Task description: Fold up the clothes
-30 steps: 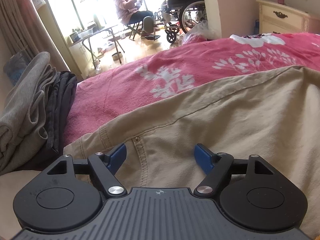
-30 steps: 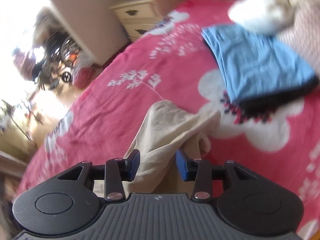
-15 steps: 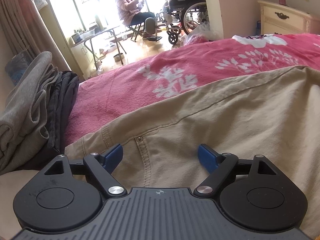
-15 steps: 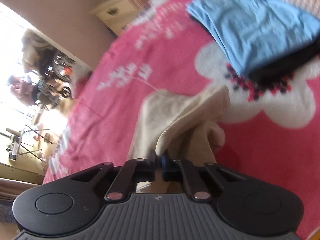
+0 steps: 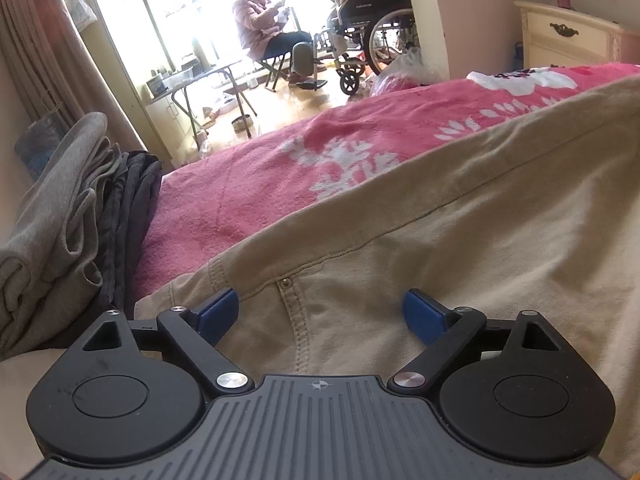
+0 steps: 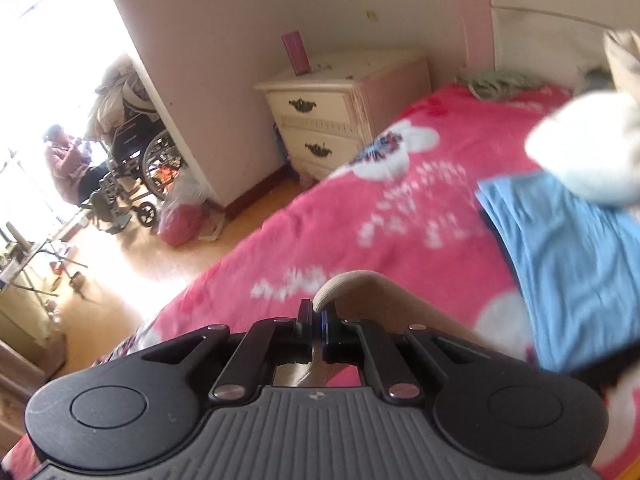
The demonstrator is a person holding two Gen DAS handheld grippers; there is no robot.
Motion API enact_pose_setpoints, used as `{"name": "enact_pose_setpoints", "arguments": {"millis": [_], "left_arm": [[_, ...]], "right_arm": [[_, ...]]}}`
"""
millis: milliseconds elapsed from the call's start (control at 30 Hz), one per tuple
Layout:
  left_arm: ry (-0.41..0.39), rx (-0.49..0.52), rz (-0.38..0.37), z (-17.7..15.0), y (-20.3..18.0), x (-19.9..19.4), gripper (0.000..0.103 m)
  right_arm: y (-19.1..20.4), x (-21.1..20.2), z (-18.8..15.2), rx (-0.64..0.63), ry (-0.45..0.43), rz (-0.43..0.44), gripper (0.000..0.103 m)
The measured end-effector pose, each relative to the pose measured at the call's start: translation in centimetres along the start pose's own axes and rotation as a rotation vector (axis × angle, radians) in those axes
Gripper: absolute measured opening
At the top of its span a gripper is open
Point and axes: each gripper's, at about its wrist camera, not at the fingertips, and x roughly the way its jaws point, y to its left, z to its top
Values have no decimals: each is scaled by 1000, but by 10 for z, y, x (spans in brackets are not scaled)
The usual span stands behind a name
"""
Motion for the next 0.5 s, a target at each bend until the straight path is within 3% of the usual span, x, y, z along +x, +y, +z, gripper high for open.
{"name": "enact_pose_setpoints", "arguments": {"millis": [300,500], "left_arm": [[10,7,5,2,2,3,97],[5,21,21,1,-2,3,98]], "right_arm": [[47,94,15,-52,3,-79,3],[63,147,0,-98,59,-111,5]]}}
